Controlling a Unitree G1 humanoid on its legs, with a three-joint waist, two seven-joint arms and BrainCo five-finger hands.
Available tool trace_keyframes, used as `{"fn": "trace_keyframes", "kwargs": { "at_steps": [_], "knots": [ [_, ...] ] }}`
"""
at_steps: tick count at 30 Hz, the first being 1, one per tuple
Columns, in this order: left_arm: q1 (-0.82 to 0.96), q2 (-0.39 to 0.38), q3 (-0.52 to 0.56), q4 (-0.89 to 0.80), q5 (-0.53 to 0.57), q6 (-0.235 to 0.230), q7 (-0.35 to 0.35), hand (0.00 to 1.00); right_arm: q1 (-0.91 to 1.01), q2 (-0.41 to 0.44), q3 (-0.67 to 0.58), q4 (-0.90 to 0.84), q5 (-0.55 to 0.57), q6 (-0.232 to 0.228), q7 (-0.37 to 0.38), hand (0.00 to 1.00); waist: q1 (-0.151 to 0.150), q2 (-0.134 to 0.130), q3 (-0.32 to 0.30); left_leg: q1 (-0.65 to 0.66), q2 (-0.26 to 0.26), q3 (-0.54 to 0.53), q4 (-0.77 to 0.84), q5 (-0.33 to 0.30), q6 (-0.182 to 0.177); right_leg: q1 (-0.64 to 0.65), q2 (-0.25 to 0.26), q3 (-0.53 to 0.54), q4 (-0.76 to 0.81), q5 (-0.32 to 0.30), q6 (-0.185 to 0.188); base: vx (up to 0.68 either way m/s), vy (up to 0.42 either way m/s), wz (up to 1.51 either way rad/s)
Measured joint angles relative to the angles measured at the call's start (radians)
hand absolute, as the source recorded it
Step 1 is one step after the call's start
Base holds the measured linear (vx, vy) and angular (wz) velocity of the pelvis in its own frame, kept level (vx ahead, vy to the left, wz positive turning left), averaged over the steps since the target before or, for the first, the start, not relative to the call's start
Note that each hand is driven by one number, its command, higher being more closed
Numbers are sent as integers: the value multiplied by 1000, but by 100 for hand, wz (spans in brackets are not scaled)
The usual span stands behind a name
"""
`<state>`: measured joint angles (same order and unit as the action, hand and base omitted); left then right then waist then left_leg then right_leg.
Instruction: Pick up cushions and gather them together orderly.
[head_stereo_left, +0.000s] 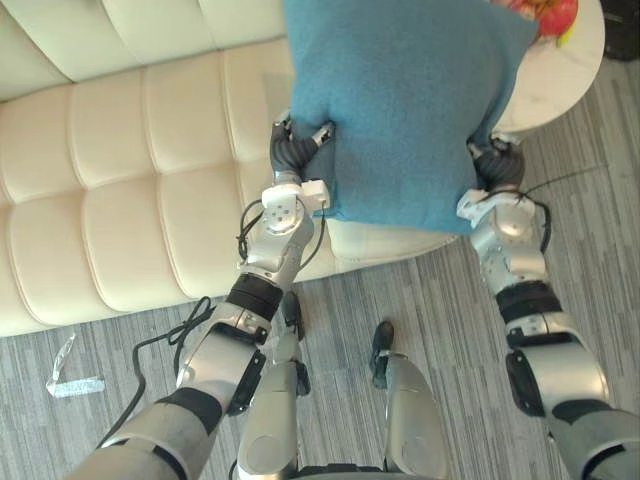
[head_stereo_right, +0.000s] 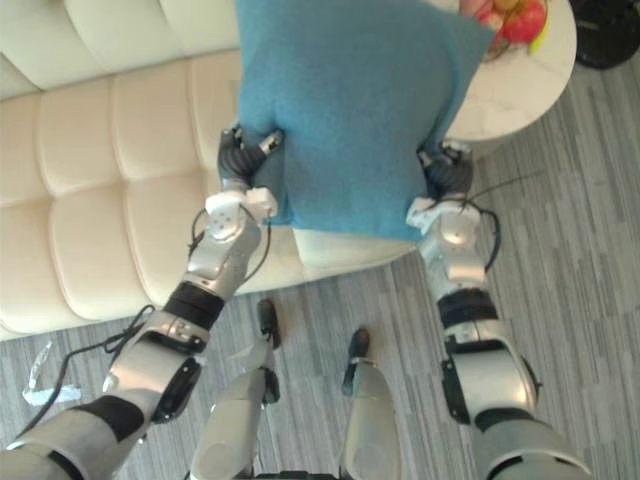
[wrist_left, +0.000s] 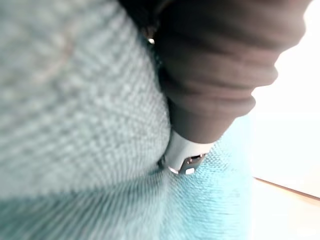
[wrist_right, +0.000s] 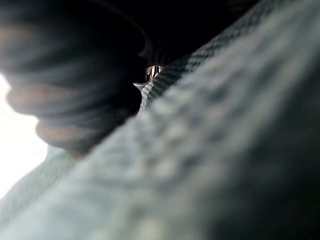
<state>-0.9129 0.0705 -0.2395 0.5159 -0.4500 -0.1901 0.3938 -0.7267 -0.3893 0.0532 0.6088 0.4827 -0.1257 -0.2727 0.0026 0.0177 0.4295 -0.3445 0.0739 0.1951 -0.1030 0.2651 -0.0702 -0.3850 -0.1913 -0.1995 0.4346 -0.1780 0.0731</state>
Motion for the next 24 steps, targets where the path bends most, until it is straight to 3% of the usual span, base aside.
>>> {"fn": "trace_keyframes", "kwargs": {
  "at_steps": [4,11,16,24],
  "knots": [
    [69,36,-47,-156,38,-9,0,100,103,85,10,-56,32,1,14,100,-2,0,-1,33,1,-16,0,0,0,43,9,-12,-7,-7,-2,17,-63,8],
    [408,43,-86,-378,54,-36,-5,100,402,189,26,-279,44,0,19,100,0,-3,-28,119,2,-41,-1,-34,14,176,26,-19,-85,-11,6,41,-29,6],
    [705,44,-110,-574,48,-63,-6,100,618,279,36,-465,29,-5,19,100,11,-11,-141,147,-7,-48,0,-47,9,236,26,-32,-130,-13,10,106,-21,11],
    [965,77,-114,-792,37,-132,-6,100,753,285,140,-649,-16,-81,19,100,33,-24,-273,246,-13,-74,-1,-65,1,374,32,-34,-204,-12,12,58,-28,7]
  ]
}}
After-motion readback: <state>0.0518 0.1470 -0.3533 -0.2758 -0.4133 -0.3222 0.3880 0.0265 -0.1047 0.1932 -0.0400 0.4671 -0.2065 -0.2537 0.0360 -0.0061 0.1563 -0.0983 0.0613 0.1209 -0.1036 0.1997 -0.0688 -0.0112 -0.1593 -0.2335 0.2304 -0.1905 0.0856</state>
